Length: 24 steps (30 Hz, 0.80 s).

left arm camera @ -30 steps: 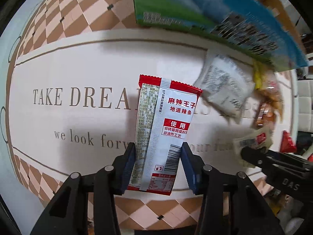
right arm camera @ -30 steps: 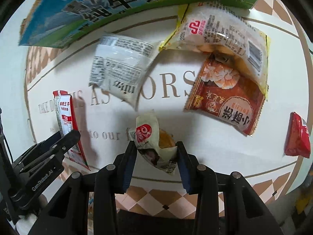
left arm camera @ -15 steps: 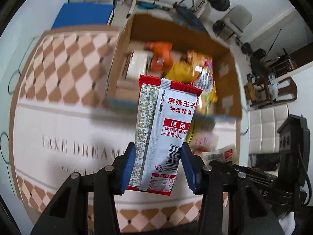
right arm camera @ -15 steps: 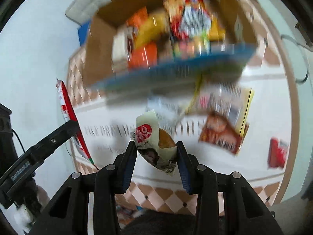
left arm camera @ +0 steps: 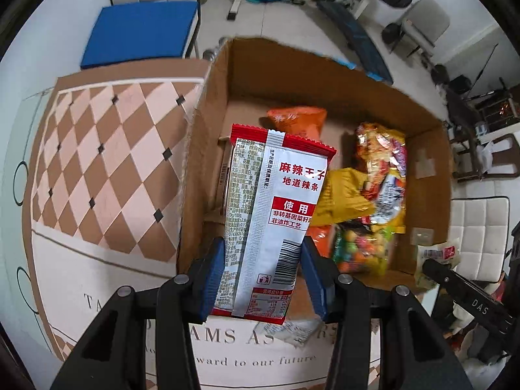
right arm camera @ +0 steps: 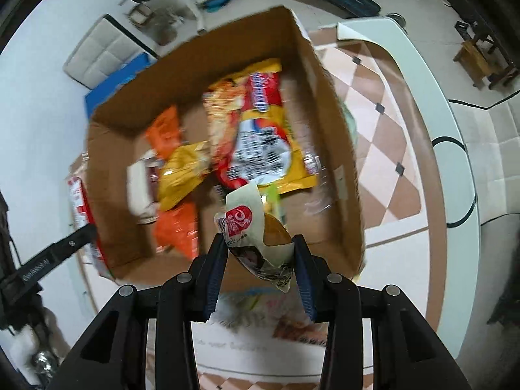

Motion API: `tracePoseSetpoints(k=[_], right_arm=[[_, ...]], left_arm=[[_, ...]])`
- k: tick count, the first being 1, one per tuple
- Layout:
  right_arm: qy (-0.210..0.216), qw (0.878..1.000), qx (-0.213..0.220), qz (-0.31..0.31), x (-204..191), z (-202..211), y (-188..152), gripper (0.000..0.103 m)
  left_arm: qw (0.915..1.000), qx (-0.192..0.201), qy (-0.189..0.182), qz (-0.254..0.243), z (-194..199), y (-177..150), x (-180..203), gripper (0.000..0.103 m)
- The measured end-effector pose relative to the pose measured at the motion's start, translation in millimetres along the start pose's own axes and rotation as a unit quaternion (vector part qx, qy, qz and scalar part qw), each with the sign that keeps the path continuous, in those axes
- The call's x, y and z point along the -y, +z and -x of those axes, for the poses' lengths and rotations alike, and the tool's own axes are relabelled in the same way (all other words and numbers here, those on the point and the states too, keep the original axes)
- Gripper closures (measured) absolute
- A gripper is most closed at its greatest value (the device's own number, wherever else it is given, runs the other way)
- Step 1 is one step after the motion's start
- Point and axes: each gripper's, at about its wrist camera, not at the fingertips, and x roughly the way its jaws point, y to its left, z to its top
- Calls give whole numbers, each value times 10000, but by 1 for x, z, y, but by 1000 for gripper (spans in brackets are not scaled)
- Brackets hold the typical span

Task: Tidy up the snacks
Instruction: 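Carry both packs into the box and open both tools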

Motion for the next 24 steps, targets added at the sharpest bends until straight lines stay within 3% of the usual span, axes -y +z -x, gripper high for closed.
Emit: tracePoseSetpoints(k=[4,6,7,8,9,19,24], right_arm=[[-98,9993,-323,-183,9,-24,13,58],[-144,9988,-400,-222,11,-30,16,43],[-184,9988,-388,-218,10,-31,16,24],[-244,9989,-374,-169,8,-31,18,17],[-247,9988,-391,-141,6,-31,18,17],[-567,9976,-314,248,-17,-26,23,11],[-653,9966,-143,482,-24,-14,17,11]], left_arm=[[9989,-360,278,115,-26,8,-4,56],[9984,-496,246,120,-33,10,-3,42],[9982,-528,282,48,-36,11,-1,32],[9981,-509,333,-9,-36,11,1,27],[9983,-475,332,-54,-36,12,2,19],[9992,-326,179,-163,-23,5,7,18],[9996,-51,189,-220,-4,-3,16,18]])
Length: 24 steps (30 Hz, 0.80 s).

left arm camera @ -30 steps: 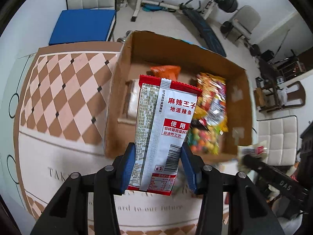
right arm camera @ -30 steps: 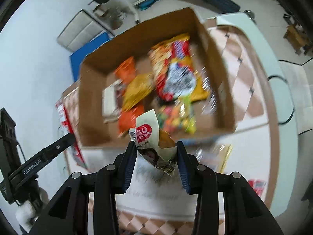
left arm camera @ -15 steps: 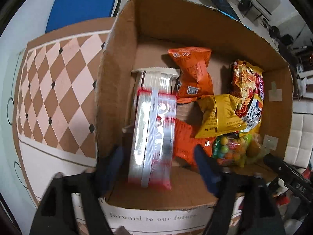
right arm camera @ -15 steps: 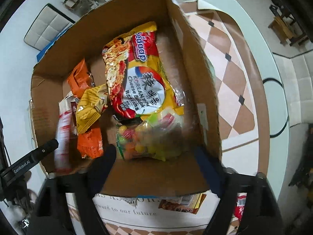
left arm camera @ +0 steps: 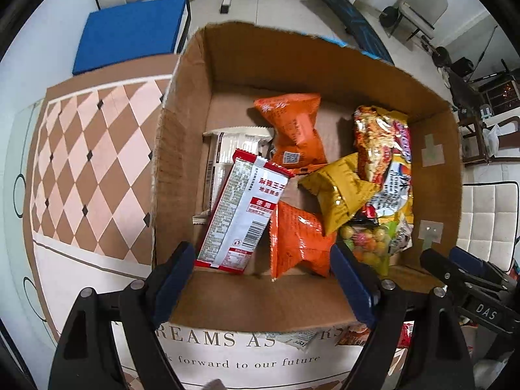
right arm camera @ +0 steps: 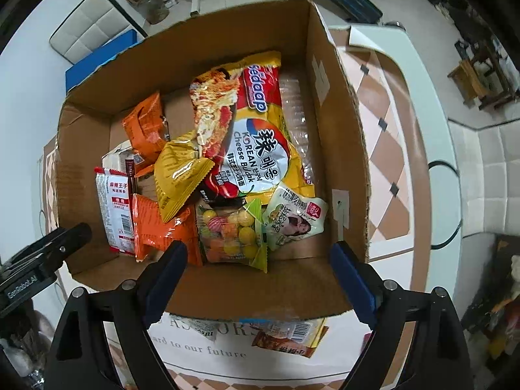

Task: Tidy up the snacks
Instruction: 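Carry both packs into the box and open both tools, then grasp the white bread packet with the left tool while the right tool grasps the shrimp-cracker pack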

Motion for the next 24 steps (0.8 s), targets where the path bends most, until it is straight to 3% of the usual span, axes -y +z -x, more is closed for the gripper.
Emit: tracePoseSetpoints(k=[11,18,24], right_arm=[[-334,9940,818,645,-21,54,-38,11],[-219,9892,1233,762,-26,92,-69,11],[-70,9853,1495,820,-27,123,-96,11]], left_arm=[[9945,1015,175,-211,62,-44,23,18],[9871,1569,217,-230,105,-74,27,18],[9832,1806,172,-220,130,-98,32,18]])
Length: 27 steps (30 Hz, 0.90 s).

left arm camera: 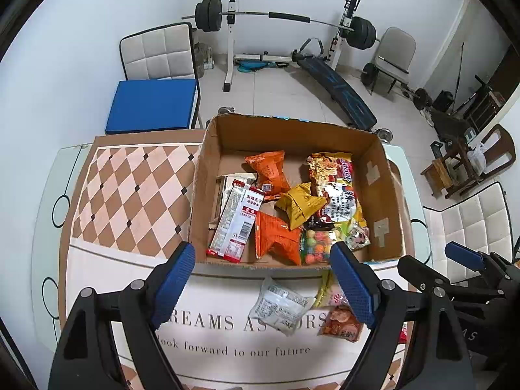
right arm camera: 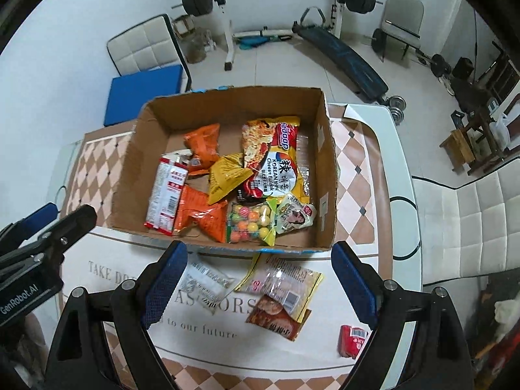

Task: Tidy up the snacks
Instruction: 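Grasp the white bread packet with the left tool while the right tool grasps the shrimp-cracker pack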

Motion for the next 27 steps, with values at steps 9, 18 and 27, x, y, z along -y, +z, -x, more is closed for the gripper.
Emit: tracePoseSetpoints(k=[9,18,27], right_arm=[[197,9996,-57,-168,12,16,-27,11],[331,9846,-1518,-799,59,-85,-88,11],[394,9495,-2432,-1944,80,-188,-136,11]], left_arm=[[9997,-136,-66,174,7,-32,2,18],[9900,-1390,173,174,-85,-92,0,18],[9784,-2054,207,-91,-152,-110,6,18]])
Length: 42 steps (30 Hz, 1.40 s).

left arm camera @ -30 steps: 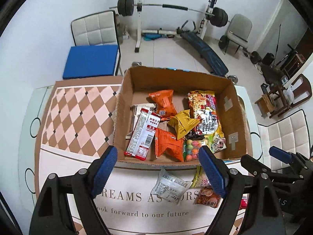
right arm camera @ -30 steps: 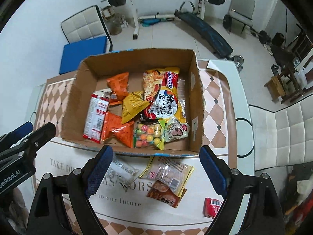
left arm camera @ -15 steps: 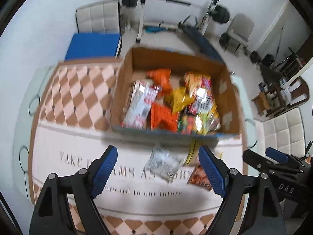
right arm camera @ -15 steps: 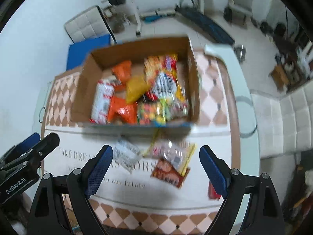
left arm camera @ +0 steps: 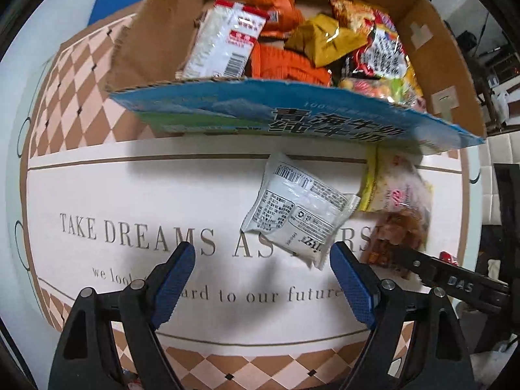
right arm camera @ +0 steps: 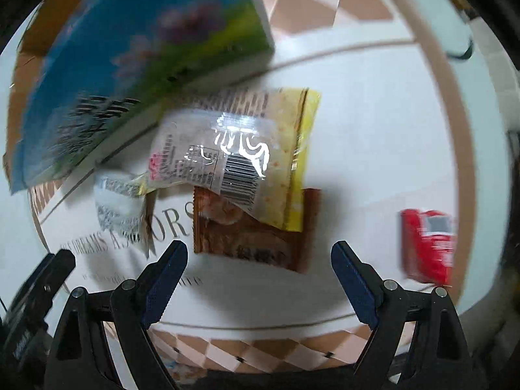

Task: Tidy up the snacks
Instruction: 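Grasp the white bread packet with the left tool while the right tool grasps the shrimp-cracker pack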

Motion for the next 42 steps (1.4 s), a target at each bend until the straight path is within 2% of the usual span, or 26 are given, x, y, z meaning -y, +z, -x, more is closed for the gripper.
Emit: tracePoseSetpoints(k=[3,7,9,12,14,18,22,25,26,28,31,35,38,42], right_arm=[[-91,9999,-59,-71,-8,-19,3,11],[-544,9985,-15,-2,-19,-30,2,9],[-598,9982,69,82,-19,-29,-3,12],[-535,9983,102,217,-11,-24,-10,23],[-541,9983,16,202,-2,-23,-14,24],[-368,9992,-150,99,15,-26,-14,21],[-377,9989,-274,11,19,-31,-13,13],[-568,9980,-287,31,8,-35,-11,10],[-655,9975,-254,7,3,-37,-11,10],[-749,9971,-138,-19,-2,-38,-14,10],[-975,9950,23,209,-14,-40,-24,15],[-1108,9930,209,365,-20,-38,-41,31],[-1034,9934,263,429,-13,-32,-55,37],[-809,9955,229,430,-1,-29,-69,39]], left_arm=[[9999,-75,-5,-93,-10,5,2,18],[9992,-254,37,-304,-24,13,8,18],[9985,-334,29,-435,-31,17,13,18],[9967,-467,25,-669,-42,19,24,18],[9949,-557,72,-840,-50,21,32,18],[9910,-826,109,-1046,-76,26,47,18],[9913,-673,17,-1132,-83,31,55,18],[9909,-594,28,-1211,-83,33,58,21],[9912,-571,-37,-1192,-82,33,59,24],[9924,-551,-62,-1098,-79,28,60,40],[9935,-543,-12,-999,-75,14,60,43],[9950,-678,-187,-710,-77,-8,49,43],[9958,-677,-318,-531,-78,-17,45,43],[9966,-607,-495,-266,-75,-31,32,44]])
